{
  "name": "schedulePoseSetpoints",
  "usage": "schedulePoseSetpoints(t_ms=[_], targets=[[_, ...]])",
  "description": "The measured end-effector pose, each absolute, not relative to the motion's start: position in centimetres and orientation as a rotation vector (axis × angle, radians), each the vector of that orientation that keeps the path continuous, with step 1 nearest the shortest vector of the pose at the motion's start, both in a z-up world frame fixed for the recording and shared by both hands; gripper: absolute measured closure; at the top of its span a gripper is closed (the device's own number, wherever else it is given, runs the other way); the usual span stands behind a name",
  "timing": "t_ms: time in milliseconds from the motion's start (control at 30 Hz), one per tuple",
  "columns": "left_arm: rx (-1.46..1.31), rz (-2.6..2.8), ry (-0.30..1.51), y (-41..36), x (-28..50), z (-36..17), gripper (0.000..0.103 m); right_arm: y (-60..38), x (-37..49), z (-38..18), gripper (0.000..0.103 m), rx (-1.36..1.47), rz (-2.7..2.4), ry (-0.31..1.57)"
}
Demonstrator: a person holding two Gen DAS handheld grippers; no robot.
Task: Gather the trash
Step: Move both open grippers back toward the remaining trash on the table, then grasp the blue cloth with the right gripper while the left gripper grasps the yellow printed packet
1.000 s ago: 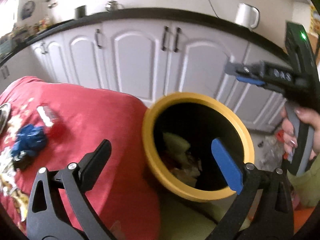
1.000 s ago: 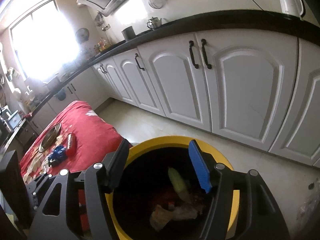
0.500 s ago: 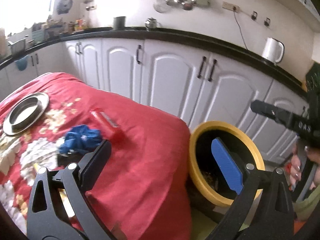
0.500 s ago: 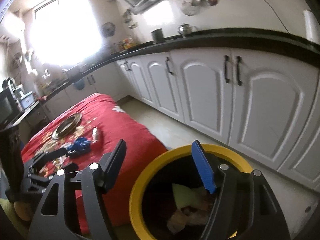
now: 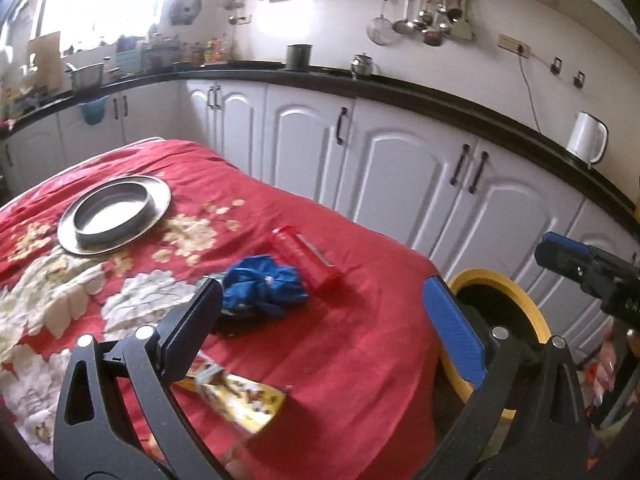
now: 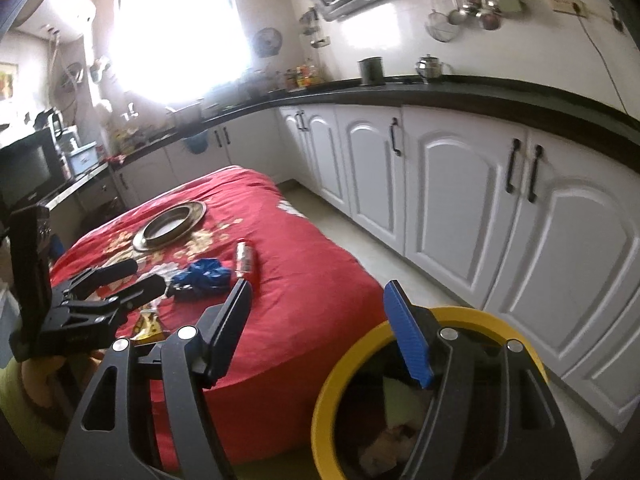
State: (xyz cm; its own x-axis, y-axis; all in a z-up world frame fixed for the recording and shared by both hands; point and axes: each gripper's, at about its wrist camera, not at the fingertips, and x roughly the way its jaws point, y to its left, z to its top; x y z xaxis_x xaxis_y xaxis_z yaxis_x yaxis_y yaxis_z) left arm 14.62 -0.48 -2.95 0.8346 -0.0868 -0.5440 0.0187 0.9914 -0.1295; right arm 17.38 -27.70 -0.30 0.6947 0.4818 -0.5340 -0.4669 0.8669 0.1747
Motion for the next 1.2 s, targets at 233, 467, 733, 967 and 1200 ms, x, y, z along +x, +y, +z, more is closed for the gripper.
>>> schedulePoseSetpoints(t_ms=[233,467,733,967,1200], targets=[[-0.156,0.008,0.59,2.7,14.2,-3.2,0.011,-24.0,17.2,-0.3,0.037,-0.03,0.616,0.608],[-0.191,0.088,0.605,6.1,13.9,-3.9,0.011,-19.9,17.2,-1.1,0.037,-0.098,0.694,0.627],[-0.279,0.161,0.669,10.3,13.7,-6.0,0.011,-15.2,17.8,-2.3,0.037,-0.17,0.771,0.656],[-0.377,0.131,0.73,12.1,14.0,-8.0,0.011,-11.6,19.7,-4.3,0.046,-0.221,0.816,0.703],[-0.47,0.056,0.778,12.2,14.3,-9.6,0.031,-8.9,22.2,-6.5,0.059,-0.275,0.836,0.761]])
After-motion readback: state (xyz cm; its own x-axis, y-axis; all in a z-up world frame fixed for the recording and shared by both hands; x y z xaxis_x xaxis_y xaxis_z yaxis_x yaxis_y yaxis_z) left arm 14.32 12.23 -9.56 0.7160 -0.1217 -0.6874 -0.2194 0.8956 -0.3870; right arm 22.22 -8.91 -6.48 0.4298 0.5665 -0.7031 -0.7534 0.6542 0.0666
